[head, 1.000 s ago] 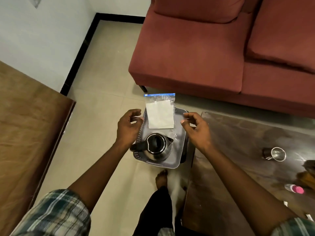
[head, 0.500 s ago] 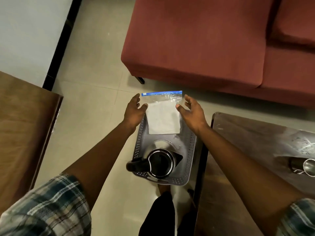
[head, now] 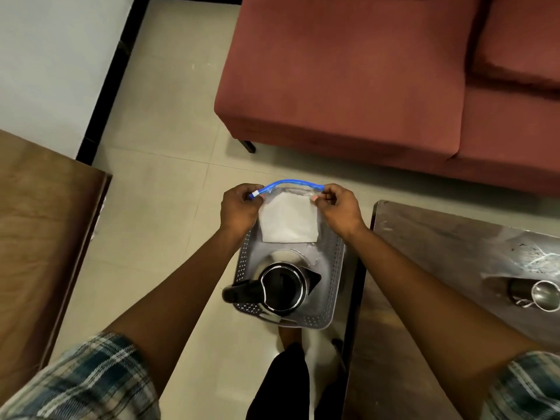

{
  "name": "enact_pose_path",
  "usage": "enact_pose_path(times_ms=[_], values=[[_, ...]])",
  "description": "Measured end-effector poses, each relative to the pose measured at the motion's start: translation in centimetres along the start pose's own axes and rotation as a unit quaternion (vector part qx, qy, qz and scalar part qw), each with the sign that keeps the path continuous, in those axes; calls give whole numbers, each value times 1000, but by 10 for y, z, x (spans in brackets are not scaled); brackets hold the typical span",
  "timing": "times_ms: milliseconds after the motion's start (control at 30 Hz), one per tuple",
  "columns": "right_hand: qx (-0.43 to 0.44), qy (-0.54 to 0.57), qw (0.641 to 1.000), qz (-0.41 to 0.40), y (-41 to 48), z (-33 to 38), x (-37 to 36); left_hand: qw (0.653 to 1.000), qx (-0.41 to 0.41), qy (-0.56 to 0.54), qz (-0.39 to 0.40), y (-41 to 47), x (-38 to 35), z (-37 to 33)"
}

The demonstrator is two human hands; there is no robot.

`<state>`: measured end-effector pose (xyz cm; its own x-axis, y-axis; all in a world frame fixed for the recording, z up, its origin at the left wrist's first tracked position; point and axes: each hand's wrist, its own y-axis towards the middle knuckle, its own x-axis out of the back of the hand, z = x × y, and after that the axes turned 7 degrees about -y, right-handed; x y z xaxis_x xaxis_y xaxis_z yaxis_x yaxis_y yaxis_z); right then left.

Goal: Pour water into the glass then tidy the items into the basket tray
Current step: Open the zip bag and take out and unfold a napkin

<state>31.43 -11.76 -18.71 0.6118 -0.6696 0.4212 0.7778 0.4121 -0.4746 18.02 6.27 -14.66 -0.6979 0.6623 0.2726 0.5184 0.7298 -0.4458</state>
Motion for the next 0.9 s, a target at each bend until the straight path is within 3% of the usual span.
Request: enact_pose_path(times_ms=[333,633,900], values=[[97,58,992,-53,-118,37,86,992,-90,-67,64,-100,27,-61],[181,106,970,-124,-258,87,190,965,-196,-135,112,-217,33,-166],[230,97,957,-149,-359,75,270,946,-249,-146,147,-329,16,-205]])
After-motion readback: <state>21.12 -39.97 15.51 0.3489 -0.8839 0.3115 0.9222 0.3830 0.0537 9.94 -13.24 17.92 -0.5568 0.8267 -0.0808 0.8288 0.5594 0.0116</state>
